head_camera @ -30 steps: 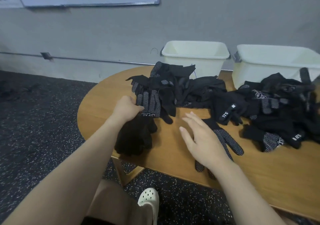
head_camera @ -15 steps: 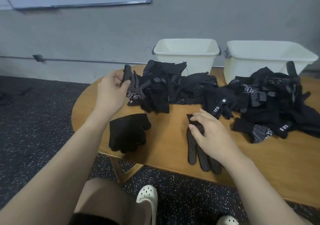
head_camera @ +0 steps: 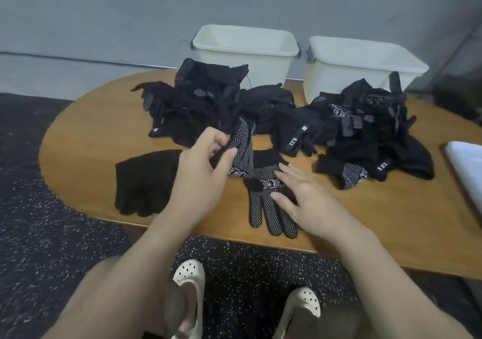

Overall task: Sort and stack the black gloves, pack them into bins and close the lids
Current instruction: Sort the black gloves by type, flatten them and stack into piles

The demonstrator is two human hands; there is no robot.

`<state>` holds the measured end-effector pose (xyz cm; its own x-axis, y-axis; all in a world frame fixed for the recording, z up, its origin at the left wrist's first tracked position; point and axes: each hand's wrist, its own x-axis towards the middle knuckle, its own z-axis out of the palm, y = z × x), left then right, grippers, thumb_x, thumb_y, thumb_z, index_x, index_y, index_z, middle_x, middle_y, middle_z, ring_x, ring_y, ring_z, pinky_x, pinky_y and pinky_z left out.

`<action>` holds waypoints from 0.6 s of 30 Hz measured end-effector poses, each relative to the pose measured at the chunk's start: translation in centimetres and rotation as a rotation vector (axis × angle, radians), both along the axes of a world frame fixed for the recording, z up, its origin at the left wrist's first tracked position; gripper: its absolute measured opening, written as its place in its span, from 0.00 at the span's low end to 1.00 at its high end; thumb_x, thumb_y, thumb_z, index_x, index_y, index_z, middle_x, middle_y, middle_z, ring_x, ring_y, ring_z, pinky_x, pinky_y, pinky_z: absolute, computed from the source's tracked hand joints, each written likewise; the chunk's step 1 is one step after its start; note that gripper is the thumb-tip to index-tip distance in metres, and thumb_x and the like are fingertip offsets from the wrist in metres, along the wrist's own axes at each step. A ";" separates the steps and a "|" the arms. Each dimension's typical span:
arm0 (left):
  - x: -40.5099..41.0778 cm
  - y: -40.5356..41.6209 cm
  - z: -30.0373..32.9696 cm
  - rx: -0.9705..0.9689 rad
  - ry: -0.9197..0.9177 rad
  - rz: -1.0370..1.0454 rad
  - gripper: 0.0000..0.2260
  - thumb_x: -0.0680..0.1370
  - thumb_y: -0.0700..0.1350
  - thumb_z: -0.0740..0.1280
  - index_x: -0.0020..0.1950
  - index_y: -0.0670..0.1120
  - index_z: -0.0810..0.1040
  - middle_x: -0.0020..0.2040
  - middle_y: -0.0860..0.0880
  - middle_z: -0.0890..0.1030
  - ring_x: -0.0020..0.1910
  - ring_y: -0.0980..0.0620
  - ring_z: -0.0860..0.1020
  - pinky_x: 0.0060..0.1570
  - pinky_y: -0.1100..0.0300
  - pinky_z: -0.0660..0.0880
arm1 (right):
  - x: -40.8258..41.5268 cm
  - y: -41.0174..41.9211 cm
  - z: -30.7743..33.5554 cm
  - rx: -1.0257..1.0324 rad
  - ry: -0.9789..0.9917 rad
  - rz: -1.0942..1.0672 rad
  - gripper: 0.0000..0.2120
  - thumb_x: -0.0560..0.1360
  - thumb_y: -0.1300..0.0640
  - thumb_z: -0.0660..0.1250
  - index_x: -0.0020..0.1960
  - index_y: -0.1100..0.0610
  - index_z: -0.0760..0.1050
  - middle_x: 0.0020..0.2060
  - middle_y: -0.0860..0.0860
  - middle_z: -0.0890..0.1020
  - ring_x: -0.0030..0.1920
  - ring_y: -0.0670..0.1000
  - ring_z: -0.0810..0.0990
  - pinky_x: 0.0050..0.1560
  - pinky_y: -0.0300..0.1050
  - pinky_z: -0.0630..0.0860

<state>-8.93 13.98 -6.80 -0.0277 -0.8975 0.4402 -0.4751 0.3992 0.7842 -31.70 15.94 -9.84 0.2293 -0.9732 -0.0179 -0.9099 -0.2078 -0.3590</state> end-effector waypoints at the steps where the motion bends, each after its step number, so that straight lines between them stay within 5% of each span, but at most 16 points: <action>1: 0.0 -0.2 -0.4 0.001 0.012 -0.019 0.05 0.82 0.43 0.70 0.51 0.47 0.74 0.40 0.58 0.79 0.44 0.66 0.78 0.45 0.74 0.69 | 0.4 0.2 0.0 0.002 0.001 0.007 0.31 0.83 0.39 0.58 0.82 0.50 0.58 0.82 0.44 0.56 0.82 0.43 0.50 0.81 0.44 0.48; 4: 0.1 -1.0 -0.4 -0.018 0.039 -0.084 0.05 0.82 0.42 0.69 0.50 0.45 0.73 0.37 0.56 0.76 0.39 0.62 0.75 0.41 0.70 0.69 | 1.6 0.6 -0.2 -0.003 -0.006 0.032 0.31 0.83 0.39 0.58 0.82 0.50 0.60 0.81 0.42 0.58 0.81 0.42 0.51 0.81 0.43 0.50; 6: 0.2 -1.5 -0.1 -0.015 0.071 -0.146 0.06 0.82 0.43 0.68 0.51 0.44 0.73 0.40 0.48 0.78 0.41 0.54 0.76 0.42 0.57 0.74 | 1.9 0.7 -0.1 -0.072 -0.081 0.008 0.28 0.83 0.41 0.59 0.79 0.52 0.66 0.78 0.43 0.65 0.79 0.42 0.58 0.81 0.44 0.54; 10: 0.2 -1.8 -0.1 -0.030 0.126 -0.200 0.05 0.82 0.42 0.69 0.52 0.42 0.75 0.46 0.41 0.79 0.46 0.42 0.78 0.48 0.42 0.75 | 1.8 -0.3 0.2 -0.117 -0.507 -0.152 0.15 0.85 0.49 0.59 0.67 0.51 0.78 0.58 0.39 0.81 0.59 0.36 0.77 0.65 0.37 0.72; 12: 0.1 -1.8 -0.2 -0.016 0.169 -0.227 0.06 0.82 0.42 0.69 0.53 0.41 0.75 0.49 0.40 0.80 0.50 0.40 0.80 0.52 0.38 0.76 | 2.1 -1.1 0.4 0.001 -0.806 -0.228 0.14 0.86 0.50 0.57 0.58 0.50 0.82 0.50 0.41 0.85 0.53 0.44 0.83 0.57 0.42 0.77; 15: 0.0 -2.0 -0.3 0.026 0.249 -0.277 0.07 0.82 0.42 0.69 0.54 0.38 0.75 0.52 0.36 0.80 0.53 0.36 0.80 0.56 0.35 0.76 | 2.2 -2.1 0.2 0.078 -0.894 -0.277 0.22 0.87 0.48 0.54 0.50 0.59 0.81 0.43 0.49 0.87 0.47 0.51 0.85 0.51 0.46 0.79; 18: 0.0 -2.0 -0.1 0.074 0.300 -0.319 0.07 0.82 0.40 0.68 0.54 0.36 0.75 0.52 0.37 0.81 0.52 0.40 0.81 0.56 0.46 0.79 | 2.4 -2.7 0.1 0.116 -0.944 -0.257 0.26 0.86 0.45 0.57 0.52 0.69 0.76 0.45 0.58 0.85 0.45 0.58 0.81 0.55 0.60 0.78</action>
